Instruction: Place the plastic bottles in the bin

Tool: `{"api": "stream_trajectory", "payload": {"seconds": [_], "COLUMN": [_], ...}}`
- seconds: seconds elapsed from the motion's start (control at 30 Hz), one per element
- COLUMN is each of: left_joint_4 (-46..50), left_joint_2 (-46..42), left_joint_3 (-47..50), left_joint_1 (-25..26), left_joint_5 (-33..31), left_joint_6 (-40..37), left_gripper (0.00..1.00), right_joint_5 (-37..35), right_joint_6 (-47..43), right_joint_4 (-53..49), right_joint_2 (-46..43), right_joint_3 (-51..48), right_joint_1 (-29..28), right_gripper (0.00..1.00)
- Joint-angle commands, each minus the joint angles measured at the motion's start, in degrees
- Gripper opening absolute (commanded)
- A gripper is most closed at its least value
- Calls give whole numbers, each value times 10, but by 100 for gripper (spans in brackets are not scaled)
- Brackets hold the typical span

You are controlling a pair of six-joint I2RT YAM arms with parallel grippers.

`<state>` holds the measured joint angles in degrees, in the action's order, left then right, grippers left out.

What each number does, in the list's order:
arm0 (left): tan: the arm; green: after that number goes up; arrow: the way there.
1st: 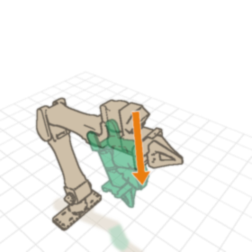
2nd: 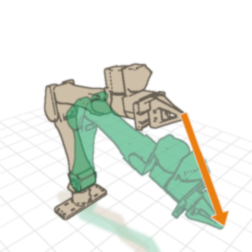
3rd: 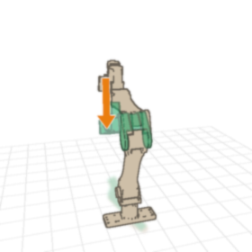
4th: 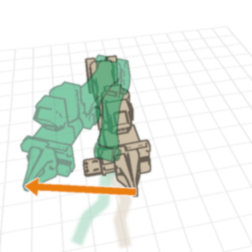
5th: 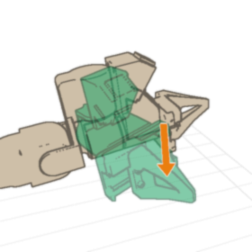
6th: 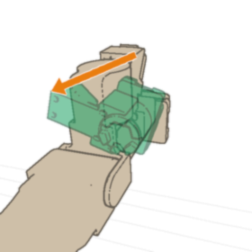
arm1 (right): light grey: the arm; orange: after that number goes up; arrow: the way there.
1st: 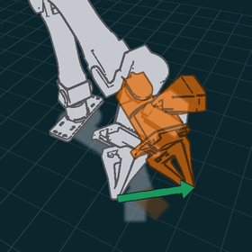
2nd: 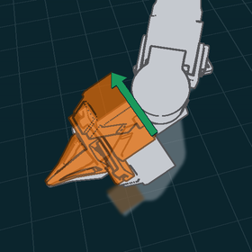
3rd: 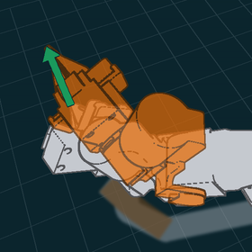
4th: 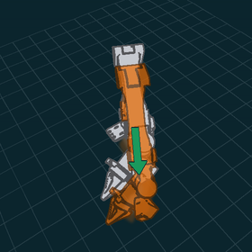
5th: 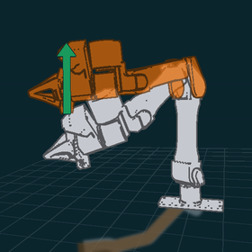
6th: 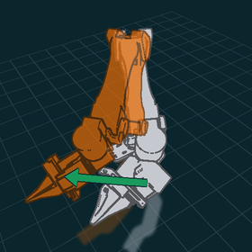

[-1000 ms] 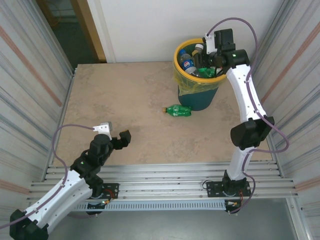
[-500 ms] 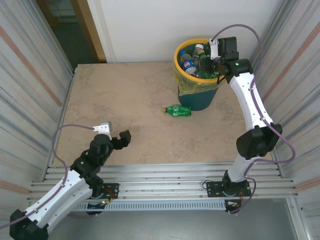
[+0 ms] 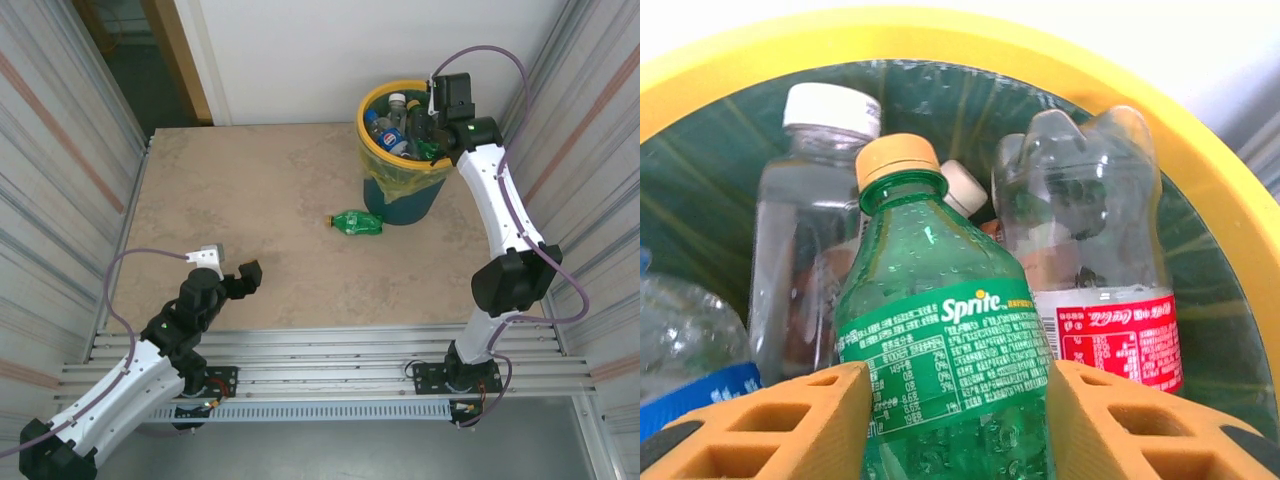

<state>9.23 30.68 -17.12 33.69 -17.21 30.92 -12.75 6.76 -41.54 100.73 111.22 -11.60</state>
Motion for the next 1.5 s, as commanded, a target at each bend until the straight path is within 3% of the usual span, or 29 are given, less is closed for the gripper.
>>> {"api": "stream_trajectory", "payload": {"seconds": [0.0, 0.47, 0.6, 0.73, 1.13, 1.47], "left_joint_4": [5, 9, 12, 16, 33, 83], "left_joint_2": [-1, -15, -18, -24, -31, -59], "left_joint_3": [-9, -10, -12, -12, -18, -20], "left_joint_1": [-7, -6, -6, -6, -7, -7], "left_joint_5": [-10, -12, -11, -14, -17, -29], "left_joint_6": [-2, -3, -3, -3, 12, 31], "left_gripper": [99, 99, 99, 99, 99, 99], "right_joint_5": [-24, 49, 64, 28, -36, -30], "right_joint_6": [27, -1, -45, -92, -130, -148], "right_joint_4": [-2, -66, -76, -88, -113, -140], "right_joint_2": [20, 0, -37, -66, -55, 65], "right_joint_3": [10, 119, 92, 45, -83, -88], "right_joint_1": [8, -32, -77, -148, -315, -335], "right_gripper": [52, 76, 83, 90, 99, 98]}}
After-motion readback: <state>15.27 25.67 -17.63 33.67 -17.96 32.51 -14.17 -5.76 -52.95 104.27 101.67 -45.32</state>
